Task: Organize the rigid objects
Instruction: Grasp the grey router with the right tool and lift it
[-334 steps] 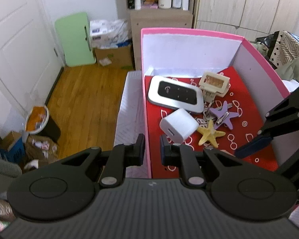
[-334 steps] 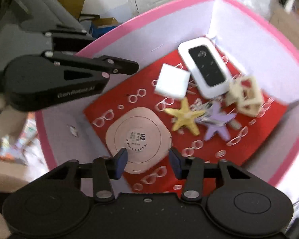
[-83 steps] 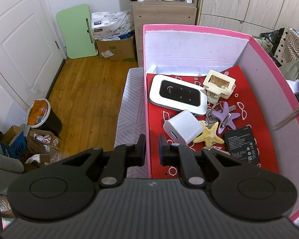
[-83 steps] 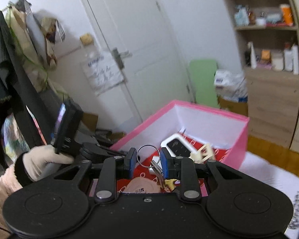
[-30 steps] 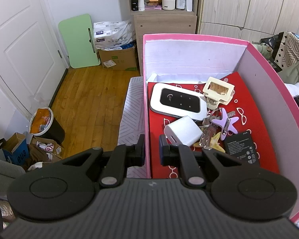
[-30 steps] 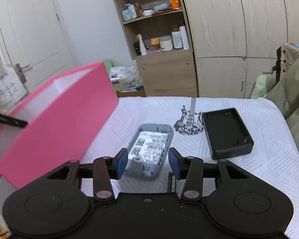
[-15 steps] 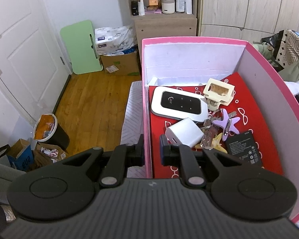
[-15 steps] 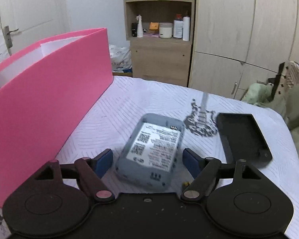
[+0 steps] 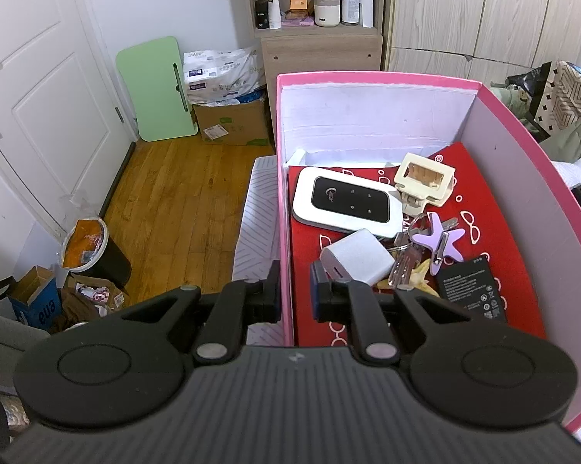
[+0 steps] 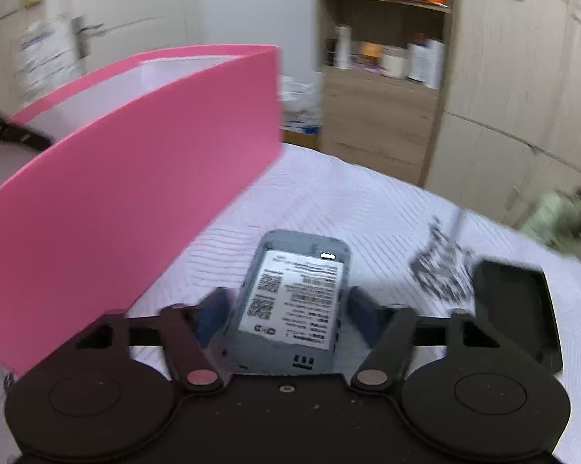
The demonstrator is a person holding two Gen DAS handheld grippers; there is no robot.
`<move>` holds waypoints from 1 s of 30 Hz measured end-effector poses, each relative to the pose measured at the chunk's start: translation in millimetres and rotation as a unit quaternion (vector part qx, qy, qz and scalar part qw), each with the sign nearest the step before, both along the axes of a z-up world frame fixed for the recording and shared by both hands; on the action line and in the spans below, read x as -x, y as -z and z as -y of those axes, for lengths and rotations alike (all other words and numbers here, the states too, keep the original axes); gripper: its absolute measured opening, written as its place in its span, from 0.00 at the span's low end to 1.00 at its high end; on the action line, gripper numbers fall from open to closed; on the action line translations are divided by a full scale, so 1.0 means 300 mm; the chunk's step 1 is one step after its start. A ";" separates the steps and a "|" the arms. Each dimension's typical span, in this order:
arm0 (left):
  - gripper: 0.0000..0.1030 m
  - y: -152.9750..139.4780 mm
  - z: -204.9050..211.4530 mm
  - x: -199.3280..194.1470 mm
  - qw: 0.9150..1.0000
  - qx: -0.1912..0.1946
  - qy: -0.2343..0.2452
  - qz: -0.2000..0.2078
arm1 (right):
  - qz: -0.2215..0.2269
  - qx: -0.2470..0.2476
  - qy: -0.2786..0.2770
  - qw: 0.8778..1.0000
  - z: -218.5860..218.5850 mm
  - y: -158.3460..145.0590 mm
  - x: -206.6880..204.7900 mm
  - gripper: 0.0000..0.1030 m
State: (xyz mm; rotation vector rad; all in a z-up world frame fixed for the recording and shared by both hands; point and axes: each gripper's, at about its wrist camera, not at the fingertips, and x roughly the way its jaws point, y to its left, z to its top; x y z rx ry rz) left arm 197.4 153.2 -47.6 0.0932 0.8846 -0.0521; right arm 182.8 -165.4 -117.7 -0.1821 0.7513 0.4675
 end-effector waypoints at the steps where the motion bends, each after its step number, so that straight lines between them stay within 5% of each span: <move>1: 0.12 0.001 -0.002 0.001 1.000 0.001 0.000 0.000 | -0.012 -0.005 0.003 1.000 0.003 -0.003 -0.019 0.66; 22: 0.12 0.002 -0.011 0.000 1.000 0.009 0.001 -0.004 | 0.012 -0.060 0.040 0.997 0.073 -0.126 0.101 0.65; 30: 0.12 0.001 -0.010 -0.002 1.000 0.011 0.000 -0.004 | -0.020 -0.115 0.034 0.993 0.103 -0.113 0.111 0.65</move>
